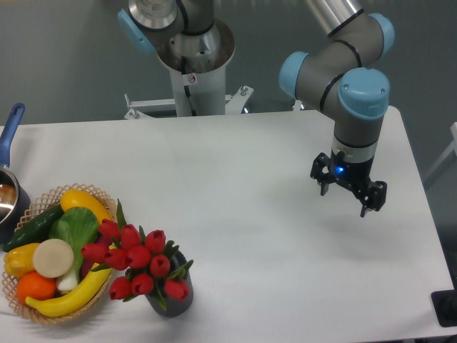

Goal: Pick up the flowers from the vase
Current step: 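Move the open gripper from its start pose toward the tulip vase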

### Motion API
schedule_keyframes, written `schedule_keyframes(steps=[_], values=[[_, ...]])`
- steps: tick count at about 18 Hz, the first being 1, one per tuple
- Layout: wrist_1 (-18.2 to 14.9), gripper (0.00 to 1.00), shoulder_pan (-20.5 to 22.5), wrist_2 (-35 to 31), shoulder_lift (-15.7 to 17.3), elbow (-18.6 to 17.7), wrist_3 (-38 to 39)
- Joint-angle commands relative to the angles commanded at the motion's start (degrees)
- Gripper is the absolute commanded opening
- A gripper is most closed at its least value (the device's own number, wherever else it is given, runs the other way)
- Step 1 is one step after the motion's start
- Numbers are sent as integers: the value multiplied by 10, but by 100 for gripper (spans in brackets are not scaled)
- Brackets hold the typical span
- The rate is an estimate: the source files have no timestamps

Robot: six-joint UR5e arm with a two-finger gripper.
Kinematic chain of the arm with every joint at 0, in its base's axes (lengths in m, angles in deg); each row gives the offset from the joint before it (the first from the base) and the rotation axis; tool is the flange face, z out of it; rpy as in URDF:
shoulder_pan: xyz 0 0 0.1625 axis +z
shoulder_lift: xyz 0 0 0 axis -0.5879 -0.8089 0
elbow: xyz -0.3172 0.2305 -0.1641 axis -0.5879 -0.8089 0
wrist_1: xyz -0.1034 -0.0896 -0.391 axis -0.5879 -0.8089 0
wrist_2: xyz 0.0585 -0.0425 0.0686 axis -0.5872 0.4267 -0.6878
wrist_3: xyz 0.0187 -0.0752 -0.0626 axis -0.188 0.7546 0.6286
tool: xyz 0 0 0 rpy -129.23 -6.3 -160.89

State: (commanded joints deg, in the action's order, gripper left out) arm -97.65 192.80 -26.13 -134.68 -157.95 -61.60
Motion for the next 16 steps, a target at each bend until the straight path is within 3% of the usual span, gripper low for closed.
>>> schedule_keyframes(steps=[8, 16], values=[[0, 100, -3, 5, 4, -1, 0], [18, 100, -32, 43, 1, -5, 66]])
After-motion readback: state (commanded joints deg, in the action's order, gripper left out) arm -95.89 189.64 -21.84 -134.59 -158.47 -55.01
